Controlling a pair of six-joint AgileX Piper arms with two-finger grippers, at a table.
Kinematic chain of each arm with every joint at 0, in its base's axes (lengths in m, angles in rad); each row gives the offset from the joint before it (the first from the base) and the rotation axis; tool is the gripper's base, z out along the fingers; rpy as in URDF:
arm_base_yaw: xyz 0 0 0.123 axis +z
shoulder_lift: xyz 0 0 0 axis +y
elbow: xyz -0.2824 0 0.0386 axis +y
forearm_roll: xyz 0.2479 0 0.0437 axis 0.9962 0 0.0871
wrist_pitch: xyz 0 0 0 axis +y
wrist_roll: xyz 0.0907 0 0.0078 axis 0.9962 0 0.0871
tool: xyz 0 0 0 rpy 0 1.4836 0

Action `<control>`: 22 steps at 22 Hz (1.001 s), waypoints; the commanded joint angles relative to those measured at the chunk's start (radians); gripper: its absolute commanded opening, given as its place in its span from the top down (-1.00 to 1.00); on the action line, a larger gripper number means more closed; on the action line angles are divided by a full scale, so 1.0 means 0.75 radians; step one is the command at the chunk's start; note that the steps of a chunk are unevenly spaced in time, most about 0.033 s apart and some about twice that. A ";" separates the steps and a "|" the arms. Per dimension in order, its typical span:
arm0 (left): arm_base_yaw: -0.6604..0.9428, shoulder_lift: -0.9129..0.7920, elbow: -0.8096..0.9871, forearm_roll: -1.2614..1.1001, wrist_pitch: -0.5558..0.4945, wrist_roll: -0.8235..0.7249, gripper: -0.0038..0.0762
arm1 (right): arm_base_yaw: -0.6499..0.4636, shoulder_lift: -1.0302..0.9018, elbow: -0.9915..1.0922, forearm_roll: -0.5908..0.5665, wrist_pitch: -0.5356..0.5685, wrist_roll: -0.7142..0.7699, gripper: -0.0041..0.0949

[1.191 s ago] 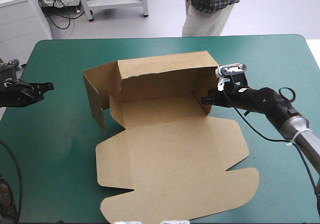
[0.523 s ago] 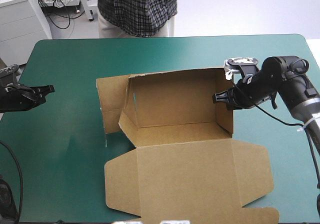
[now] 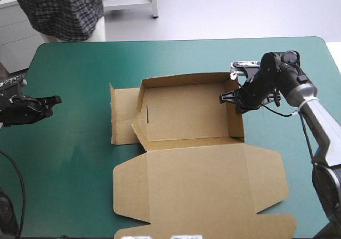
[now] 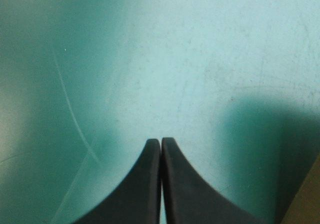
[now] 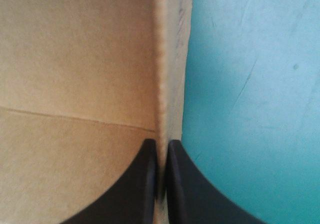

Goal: Fold the box

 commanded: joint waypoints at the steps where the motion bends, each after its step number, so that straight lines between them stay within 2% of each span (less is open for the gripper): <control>1: 0.003 -0.046 -0.033 -0.042 -0.050 -0.010 0.94 | -0.004 0.053 -0.132 -0.005 -0.038 -0.007 0.95; 7: 0.003 -0.046 -0.033 -0.042 -0.071 -0.010 0.93 | -0.004 0.159 -0.218 -0.060 -0.038 -0.007 0.95; 8: 0.003 -0.044 -0.033 -0.042 -0.074 -0.008 0.94 | -0.004 0.178 -0.227 -0.052 -0.035 -0.010 0.89; 10: 0.003 -0.044 -0.033 -0.042 -0.077 -0.008 0.93 | -0.004 0.186 -0.231 -0.036 -0.032 -0.035 0.68; 12: 0.003 -0.044 -0.033 -0.040 -0.077 -0.008 0.93 | -0.004 0.186 -0.239 -0.041 -0.023 -0.043 0.29; 13: 0.003 -0.044 -0.033 -0.040 -0.077 -0.008 0.93 | -0.004 0.186 -0.249 -0.045 -0.020 -0.043 -0.04; 14: 0.003 -0.044 -0.033 -0.040 -0.077 -0.008 0.94 | -0.004 0.186 -0.258 -0.049 -0.013 -0.043 -0.21; 15: 0.003 -0.044 -0.033 -0.040 -0.077 -0.008 0.94 | -0.004 0.186 -0.288 -0.048 -0.003 -0.035 -0.47; 17: 0.003 -0.044 -0.033 -0.040 -0.074 -0.005 0.94 | -0.004 0.186 -0.363 -0.048 0.015 -0.021 -0.62; 22: 0.003 -0.044 -0.033 -0.040 -0.074 -0.005 0.94 | -0.004 0.128 -0.421 -0.042 0.015 -0.013 -0.63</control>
